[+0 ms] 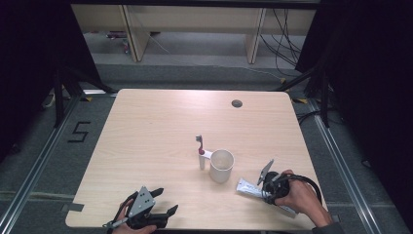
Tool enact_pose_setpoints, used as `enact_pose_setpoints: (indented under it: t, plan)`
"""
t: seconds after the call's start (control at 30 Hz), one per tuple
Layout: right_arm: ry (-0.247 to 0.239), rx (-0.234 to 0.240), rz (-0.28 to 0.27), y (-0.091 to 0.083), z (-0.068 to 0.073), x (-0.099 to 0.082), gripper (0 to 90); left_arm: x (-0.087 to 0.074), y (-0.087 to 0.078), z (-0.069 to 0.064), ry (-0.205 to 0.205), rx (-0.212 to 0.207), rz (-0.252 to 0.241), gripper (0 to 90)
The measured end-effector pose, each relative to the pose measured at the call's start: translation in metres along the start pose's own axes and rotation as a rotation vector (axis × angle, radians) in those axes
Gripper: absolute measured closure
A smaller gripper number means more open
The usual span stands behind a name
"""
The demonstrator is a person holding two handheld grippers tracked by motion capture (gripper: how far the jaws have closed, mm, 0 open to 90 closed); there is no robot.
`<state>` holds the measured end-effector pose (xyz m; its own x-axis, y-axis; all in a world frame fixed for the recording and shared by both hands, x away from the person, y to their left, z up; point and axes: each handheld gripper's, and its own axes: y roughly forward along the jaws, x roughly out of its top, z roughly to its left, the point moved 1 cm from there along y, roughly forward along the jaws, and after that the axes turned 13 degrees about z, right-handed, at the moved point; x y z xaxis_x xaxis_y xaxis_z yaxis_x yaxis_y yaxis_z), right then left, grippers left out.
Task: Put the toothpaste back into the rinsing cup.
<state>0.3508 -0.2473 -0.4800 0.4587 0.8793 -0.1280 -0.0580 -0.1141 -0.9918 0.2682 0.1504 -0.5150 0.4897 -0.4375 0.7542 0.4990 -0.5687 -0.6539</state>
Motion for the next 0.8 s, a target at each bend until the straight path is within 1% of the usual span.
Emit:
enact_pose_setpoints:
  t: [0.03, 0.07, 0.1, 0.13, 0.17, 0.2, 0.23, 0.27, 0.3, 0.33, 0.37, 0.4, 0.47, 0.5, 0.53, 0.57, 0.63, 0.7, 0.8]
  plan:
    - [0.017, 0.0, 0.015, 0.0, 0.001, 0.001, 73.9, 0.0, 0.0, 0.001, 0.006, 0.004, 0.007, 24.6]
    - [0.01, 0.0, 0.022, 0.0, 0.0, 0.002, 74.0, 0.0, 0.0, 0.001, 0.006, 0.004, 0.007, 24.7]
    - [-0.011, 0.003, 0.025, 0.001, -0.001, 0.004, 74.0, 0.0, 0.001, 0.0, -0.001, 0.007, 0.009, 24.7]
    - [-0.015, -0.002, 0.034, 0.001, -0.001, 0.006, 74.0, 0.0, 0.001, 0.0, 0.005, -0.002, 0.007, 24.6]
    - [-0.015, -0.002, 0.034, 0.001, -0.001, 0.006, 74.0, 0.0, 0.001, 0.0, 0.005, -0.002, 0.007, 24.6]
    - [0.01, 0.006, 0.07, 0.0, -0.001, 0.008, 74.2, 0.0, 0.001, 0.0, 0.003, -0.005, 0.0, 24.6]
    - [0.0, 0.013, 0.063, 0.0, -0.002, 0.008, 74.2, 0.001, 0.0, 0.0, 0.002, 0.003, 0.004, 24.7]
    - [0.007, 0.006, 0.083, 0.0, -0.003, 0.009, 74.3, 0.001, 0.0, 0.0, 0.006, 0.004, 0.012, 24.6]
    - [0.007, 0.006, 0.083, 0.0, -0.003, 0.009, 74.3, 0.001, 0.0, 0.0, 0.006, 0.004, 0.012, 24.7]
    - [-0.015, 0.001, 0.084, 0.001, -0.004, 0.01, 74.5, 0.0, 0.0, 0.0, 0.005, -0.002, 0.002, 24.6]
    - [-0.015, 0.005, 0.094, 0.001, -0.003, 0.011, 74.6, 0.0, -0.001, 0.001, 0.007, -0.001, 0.004, 24.7]
    - [0.004, 0.002, 0.1, 0.0, -0.002, 0.011, 74.7, 0.001, 0.0, 0.001, 0.0, -0.001, -0.001, 24.7]
    - [0.008, 0.001, 0.094, 0.001, -0.002, 0.011, 74.7, 0.0, 0.0, 0.001, 0.005, 0.002, 0.008, 24.6]
    - [-0.006, 0.001, 0.099, 0.001, -0.003, 0.012, 74.8, 0.0, 0.0, 0.0, 0.004, 0.003, 0.011, 24.6]
    - [-0.006, 0.001, 0.099, 0.001, -0.003, 0.012, 74.8, 0.0, 0.0, 0.0, 0.004, 0.003, 0.011, 24.6]
    - [-0.002, -0.003, 0.113, 0.0, -0.002, 0.013, 74.9, 0.0, 0.0, 0.0, 0.001, 0.0, 0.005, 24.7]
    - [-0.005, 0.0, 0.113, 0.0, -0.002, 0.013, 75.1, 0.0, 0.0, 0.0, 0.001, -0.002, 0.002, 24.6]
    - [-0.019, -0.013, 0.102, 0.001, -0.002, 0.013, 75.3, 0.0, -0.001, 0.0, 0.006, 0.0, 0.004, 24.7]
    - [-0.016, -0.014, 0.102, 0.001, -0.002, 0.013, 75.9, 0.0, 0.0, 0.001, 0.002, 0.001, 0.002, 24.7]
